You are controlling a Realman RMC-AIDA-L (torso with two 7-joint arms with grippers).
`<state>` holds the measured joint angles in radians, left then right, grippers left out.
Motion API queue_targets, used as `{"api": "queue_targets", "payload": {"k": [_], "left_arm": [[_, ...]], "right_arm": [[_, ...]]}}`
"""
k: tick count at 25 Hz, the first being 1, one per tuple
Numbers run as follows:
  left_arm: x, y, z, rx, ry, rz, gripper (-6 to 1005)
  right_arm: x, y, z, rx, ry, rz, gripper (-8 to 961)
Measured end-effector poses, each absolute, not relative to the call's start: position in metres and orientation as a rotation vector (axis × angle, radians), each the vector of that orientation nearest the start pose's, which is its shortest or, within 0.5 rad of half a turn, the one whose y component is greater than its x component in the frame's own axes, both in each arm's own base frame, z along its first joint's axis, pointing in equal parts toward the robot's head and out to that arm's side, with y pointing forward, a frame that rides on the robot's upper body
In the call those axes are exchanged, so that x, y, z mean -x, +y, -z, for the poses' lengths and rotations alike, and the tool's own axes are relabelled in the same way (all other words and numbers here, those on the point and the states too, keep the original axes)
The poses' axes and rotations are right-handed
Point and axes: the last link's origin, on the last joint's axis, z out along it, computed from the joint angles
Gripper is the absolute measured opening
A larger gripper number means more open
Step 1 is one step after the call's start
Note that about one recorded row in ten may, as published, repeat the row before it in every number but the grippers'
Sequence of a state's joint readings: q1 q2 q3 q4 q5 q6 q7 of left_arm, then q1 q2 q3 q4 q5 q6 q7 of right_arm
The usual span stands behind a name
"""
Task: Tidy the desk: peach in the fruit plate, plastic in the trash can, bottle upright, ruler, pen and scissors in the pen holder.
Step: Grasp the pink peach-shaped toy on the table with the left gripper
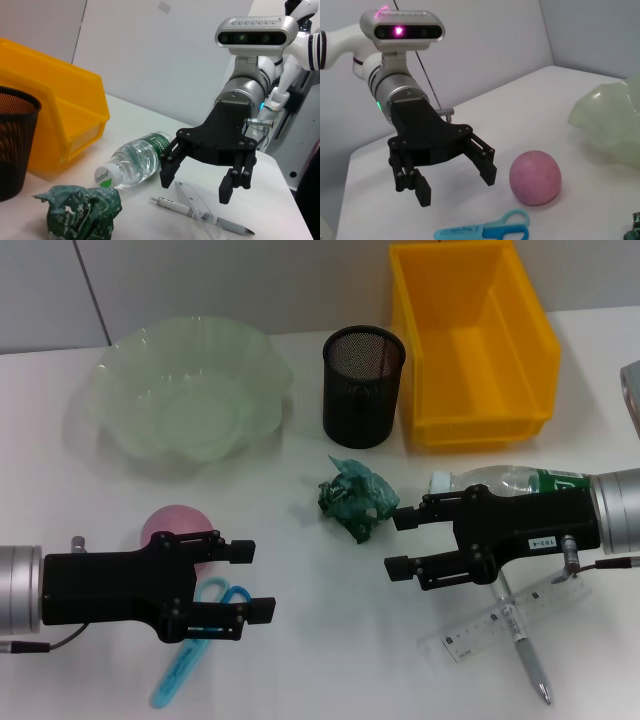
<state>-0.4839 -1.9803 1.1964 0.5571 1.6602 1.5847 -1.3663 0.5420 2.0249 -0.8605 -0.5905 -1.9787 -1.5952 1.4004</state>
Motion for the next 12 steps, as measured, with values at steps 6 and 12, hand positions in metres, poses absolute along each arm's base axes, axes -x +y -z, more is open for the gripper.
{"api": "queue_targets", "payload": {"k": [6, 12], "left_arm": [[0.2554, 0.2961, 0.0234, 2.997, -0.594, 0.734, 810], [0.2534, 0.2976, 0.0215, 2.996, -0.569, 0.735, 811]], "right_arm": [[-0.2619, 0.3166, 0.0117, 2.919, 0.632, -0.619, 739], [-0.262, 0.3164, 0.0119, 2.918, 0.634, -0.619, 739]]}}
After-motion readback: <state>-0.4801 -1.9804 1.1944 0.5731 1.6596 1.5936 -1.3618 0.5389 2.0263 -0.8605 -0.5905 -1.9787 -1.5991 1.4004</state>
